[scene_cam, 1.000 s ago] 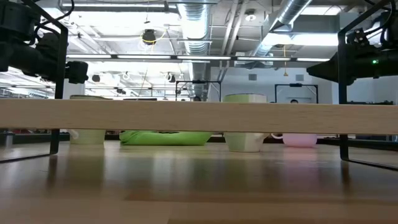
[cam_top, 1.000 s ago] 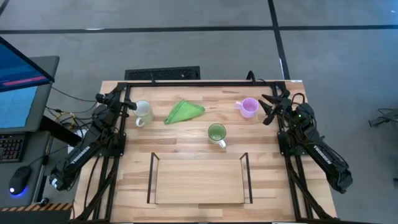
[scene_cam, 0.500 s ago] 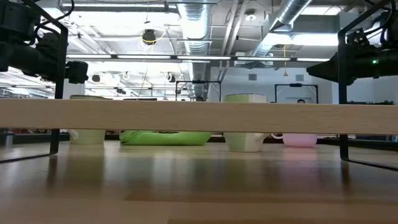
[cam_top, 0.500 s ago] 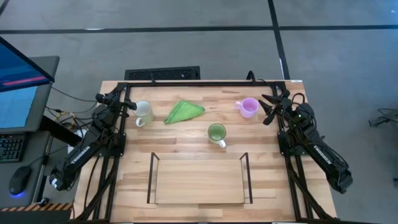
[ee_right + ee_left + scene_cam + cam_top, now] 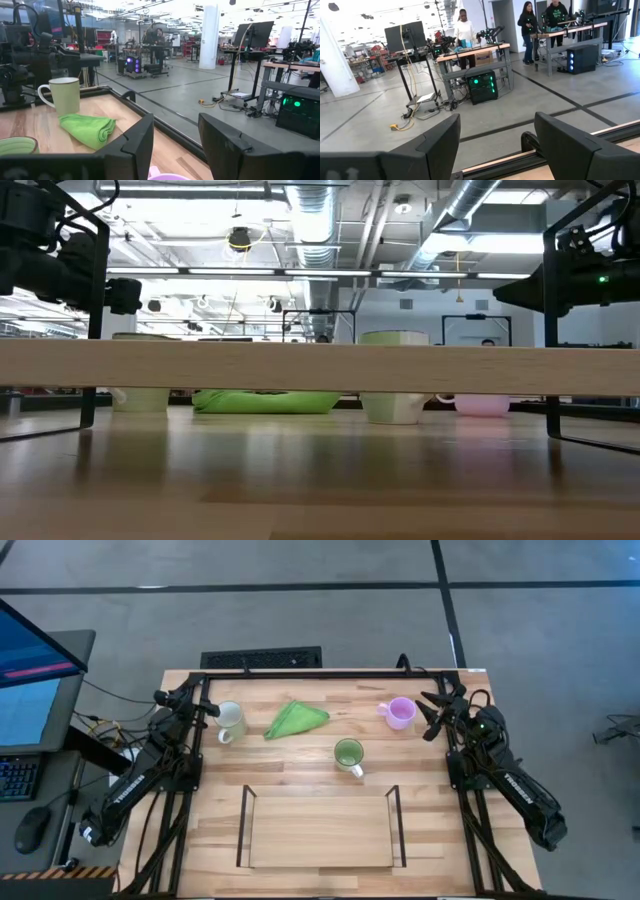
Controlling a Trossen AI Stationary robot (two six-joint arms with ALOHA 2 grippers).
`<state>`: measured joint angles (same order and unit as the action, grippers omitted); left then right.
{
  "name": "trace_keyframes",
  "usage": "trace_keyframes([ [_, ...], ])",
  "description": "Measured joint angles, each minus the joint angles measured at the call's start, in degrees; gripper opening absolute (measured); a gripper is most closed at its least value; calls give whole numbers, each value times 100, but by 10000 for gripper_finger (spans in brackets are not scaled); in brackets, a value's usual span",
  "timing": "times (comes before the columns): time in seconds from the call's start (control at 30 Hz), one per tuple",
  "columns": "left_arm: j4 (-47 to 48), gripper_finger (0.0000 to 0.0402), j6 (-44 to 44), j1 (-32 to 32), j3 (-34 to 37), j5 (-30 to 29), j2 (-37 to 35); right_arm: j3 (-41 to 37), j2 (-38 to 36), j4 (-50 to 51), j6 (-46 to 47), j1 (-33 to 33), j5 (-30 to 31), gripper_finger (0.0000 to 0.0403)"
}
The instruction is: Stack small to large cups/mugs on shelf
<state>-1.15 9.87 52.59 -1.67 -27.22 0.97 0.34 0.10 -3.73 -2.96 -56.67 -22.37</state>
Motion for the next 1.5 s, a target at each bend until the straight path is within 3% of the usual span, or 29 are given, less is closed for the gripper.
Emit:
trace_keyframes([
  [1.2,-56,247,288,7,7,-197,0,0,1,0,0,-1,-2,177],
  [1.5,-98,247,-439,7,11,-257,0,0,0,0,0,0,-2,177],
])
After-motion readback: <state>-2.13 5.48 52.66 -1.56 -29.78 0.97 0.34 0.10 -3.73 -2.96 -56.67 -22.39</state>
